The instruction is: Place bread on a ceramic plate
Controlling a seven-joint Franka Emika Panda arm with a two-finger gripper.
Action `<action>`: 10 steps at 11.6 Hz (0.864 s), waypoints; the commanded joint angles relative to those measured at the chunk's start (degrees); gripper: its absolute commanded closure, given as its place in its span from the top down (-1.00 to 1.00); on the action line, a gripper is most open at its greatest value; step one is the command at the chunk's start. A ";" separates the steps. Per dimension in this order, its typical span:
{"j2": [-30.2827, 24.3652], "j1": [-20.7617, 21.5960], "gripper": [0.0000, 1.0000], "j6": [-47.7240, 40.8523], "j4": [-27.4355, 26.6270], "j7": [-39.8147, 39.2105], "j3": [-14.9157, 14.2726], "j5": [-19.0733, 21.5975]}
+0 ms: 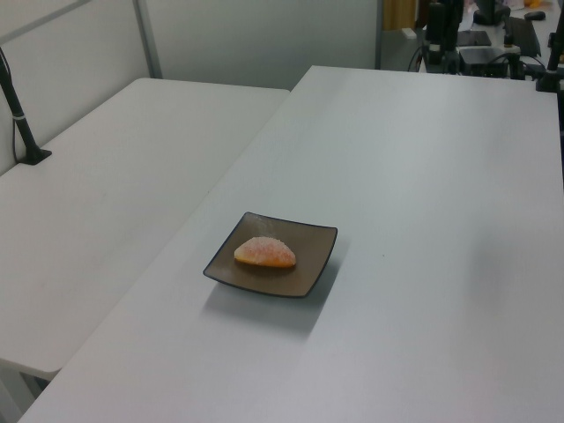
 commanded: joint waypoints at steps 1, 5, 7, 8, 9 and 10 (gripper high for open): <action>-2.92 -2.13 1.00 1.82 -5.22 -0.35 0.01 -0.30; -0.38 -3.55 1.00 10.26 -5.48 -12.89 0.10 -0.82; 0.42 -4.68 1.00 12.02 -5.14 -17.15 0.10 -0.65; 0.42 -5.04 1.00 12.81 -5.05 -17.15 0.10 -0.56; 0.42 -4.95 1.00 12.91 -5.05 -16.54 0.10 -0.56; 0.42 -4.95 1.00 12.82 -5.05 -16.45 0.10 -0.56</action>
